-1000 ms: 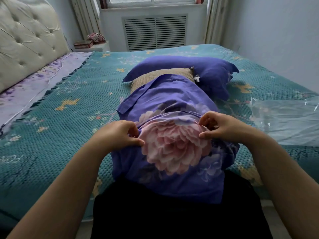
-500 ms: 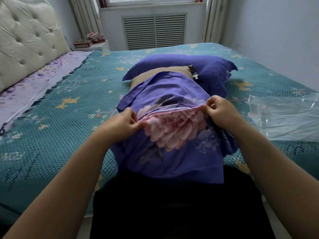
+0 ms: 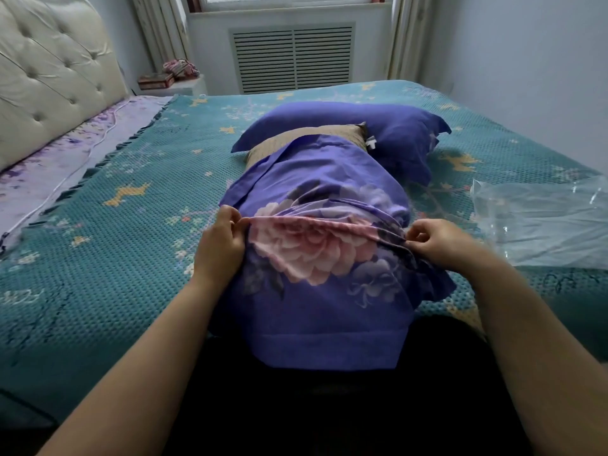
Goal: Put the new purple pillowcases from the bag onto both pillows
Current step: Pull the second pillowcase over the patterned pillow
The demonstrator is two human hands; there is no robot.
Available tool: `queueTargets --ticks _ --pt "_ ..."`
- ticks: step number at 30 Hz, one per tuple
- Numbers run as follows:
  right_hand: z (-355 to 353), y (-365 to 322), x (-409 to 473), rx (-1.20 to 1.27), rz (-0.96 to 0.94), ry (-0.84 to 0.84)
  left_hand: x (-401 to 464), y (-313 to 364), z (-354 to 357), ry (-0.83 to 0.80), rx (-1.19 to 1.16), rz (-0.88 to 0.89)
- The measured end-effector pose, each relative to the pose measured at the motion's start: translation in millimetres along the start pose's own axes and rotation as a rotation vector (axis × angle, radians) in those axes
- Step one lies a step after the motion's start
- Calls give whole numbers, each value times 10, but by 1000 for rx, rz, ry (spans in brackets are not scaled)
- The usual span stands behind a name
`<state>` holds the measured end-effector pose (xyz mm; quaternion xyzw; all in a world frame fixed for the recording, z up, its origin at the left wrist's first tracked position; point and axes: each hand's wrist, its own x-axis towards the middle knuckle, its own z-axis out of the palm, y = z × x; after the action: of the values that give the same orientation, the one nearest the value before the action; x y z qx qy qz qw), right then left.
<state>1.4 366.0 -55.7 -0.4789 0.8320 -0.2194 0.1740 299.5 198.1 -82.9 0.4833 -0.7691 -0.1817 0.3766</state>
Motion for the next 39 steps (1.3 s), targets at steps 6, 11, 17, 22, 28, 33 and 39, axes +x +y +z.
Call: queueTargets --ticks 6,11,17,22,28,33,39 --pt "184 -50 99 400 36 406 -80 -91 -3 -17 221 203" --pt "183 -198 220 467 -113 284 17 -202 -276 -390 641 -66" --pt "-51 23 85 549 -139 -203 30 -239 -394 -336 310 -308" --pt "193 -259 -66 -161 -39 103 -95 -76 -219 -238 -932 -765" --pt "669 -640 -170 730 -184 456 -287 112 -104 -371 -900 -743" --pt "531 -156 193 973 -136 -93 -298 -439 -181 -545 -830 -732" --pt "456 -70 379 194 -182 231 200 -605 -89 -240 -40 -219"
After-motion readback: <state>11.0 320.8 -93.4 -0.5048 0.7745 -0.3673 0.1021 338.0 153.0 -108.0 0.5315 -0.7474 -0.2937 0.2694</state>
